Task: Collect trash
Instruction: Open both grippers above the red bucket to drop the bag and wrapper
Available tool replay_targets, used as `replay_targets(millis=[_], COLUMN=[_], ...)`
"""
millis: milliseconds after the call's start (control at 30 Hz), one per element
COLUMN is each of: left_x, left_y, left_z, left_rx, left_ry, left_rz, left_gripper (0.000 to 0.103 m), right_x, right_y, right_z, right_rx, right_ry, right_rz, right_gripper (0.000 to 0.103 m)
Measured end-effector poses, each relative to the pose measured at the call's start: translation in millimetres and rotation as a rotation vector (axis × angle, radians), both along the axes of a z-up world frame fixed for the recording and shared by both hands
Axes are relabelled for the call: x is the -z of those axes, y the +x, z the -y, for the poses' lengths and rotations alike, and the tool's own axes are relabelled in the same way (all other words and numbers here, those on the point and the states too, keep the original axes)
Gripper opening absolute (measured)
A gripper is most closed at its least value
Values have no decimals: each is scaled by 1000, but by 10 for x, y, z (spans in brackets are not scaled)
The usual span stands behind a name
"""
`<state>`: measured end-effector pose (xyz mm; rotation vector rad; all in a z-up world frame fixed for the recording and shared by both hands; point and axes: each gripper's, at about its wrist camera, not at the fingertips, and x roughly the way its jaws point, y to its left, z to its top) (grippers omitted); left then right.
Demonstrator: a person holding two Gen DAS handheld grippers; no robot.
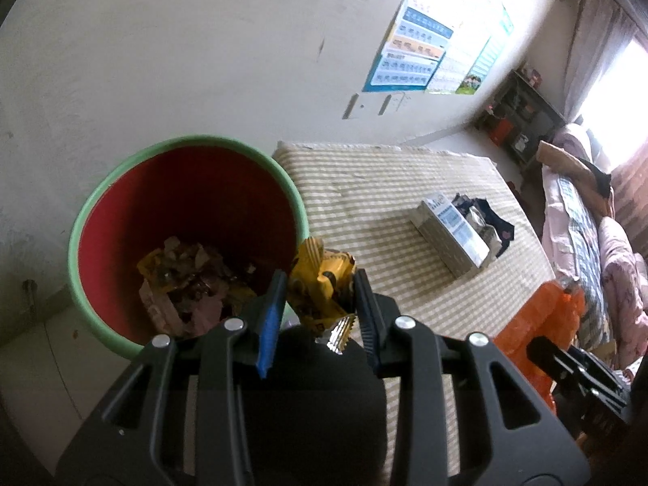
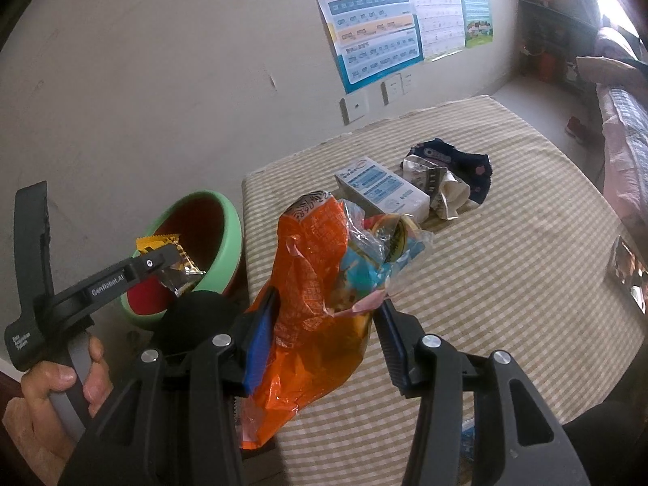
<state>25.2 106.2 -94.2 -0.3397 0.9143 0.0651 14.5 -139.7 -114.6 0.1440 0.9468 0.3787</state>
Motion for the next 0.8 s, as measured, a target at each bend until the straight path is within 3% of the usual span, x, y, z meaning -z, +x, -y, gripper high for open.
replay_targets(millis=[433, 800], left_x=[49, 195], left_y=[-33, -9], left_z=[-614, -1042], left_rx=[-152, -234], left_ry=[-22, -41], left_rz=[13, -10], left_gripper=[32, 32], right_x=[-63, -183], right_y=[166, 620], right_z=[-377, -1313], right_rx=[-67, -262], right_ry=[-3, -27], right_rz=[-1, 23], right_gripper=[47, 47])
